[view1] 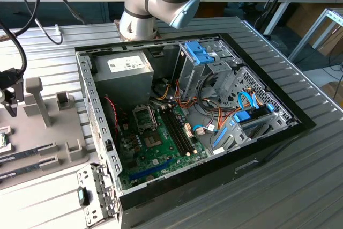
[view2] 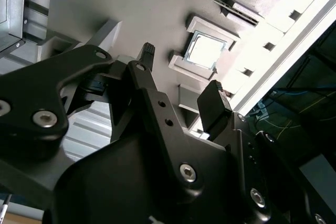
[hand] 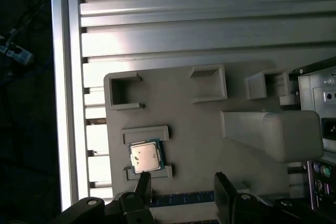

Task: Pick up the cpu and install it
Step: 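Pick up the cpu and move it towards the insertion slot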

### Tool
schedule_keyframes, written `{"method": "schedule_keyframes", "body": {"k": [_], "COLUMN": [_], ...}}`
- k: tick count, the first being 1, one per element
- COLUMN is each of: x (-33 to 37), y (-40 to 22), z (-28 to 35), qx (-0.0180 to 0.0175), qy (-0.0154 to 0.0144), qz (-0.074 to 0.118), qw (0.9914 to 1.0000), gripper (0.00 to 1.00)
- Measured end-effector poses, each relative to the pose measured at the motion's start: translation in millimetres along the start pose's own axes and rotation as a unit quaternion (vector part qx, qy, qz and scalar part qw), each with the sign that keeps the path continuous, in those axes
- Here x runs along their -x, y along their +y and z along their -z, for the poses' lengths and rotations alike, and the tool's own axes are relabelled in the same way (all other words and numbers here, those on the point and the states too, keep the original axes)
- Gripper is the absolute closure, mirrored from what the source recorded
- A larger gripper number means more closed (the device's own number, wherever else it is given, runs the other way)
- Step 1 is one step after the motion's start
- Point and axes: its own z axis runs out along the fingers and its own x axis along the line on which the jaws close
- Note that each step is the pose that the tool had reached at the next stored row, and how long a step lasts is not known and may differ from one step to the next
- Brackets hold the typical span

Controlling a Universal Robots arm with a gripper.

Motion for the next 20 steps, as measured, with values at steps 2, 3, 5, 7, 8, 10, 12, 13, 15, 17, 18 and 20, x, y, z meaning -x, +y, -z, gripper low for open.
{"method": "schedule_keyframes", "body": {"k": [2,3,5,7,8,10,12,13,15,17,18,20], "x": [-0.1,-0.1,-0.1,-0.1,-0.2,-0.2,-0.2,-0.2,-0.2,-0.2,-0.2,-0.4], "y": [-0.2,-0.2,-0.3,-0.3,-0.3,-0.4,-0.4,-0.4,-0.5,-0.5,-0.5,-0.5], "z": [-4.8,-5.3,-6.3,-7.2,-7.6,-8.5,-9.3,-9.8,-10.6,-11.5,-12.0,-12.8], "qx": [0.0000,0.0000,0.0000,0.0000,0.0000,0.0000,0.0000,0.0000,0.0000,0.0000,0.0000,0.0000], "qy": [0.0000,0.0000,0.0000,0.0000,0.0000,0.0000,0.0000,0.0000,0.0000,0.0000,0.0000,0.0001], "qz": [0.000,0.000,0.000,0.000,0.000,0.000,0.000,0.000,0.000,0.000,0.000,0.000], "qw": [1.00000,1.00000,1.00000,1.00000,1.00000,1.00000,1.00000,1.00000,1.00000,1.00000,1.00000,1.00000], "gripper": [0.40,0.40,0.40,0.40,0.40,0.40,0.40,0.40,0.40,0.40,0.40,0.40]}}
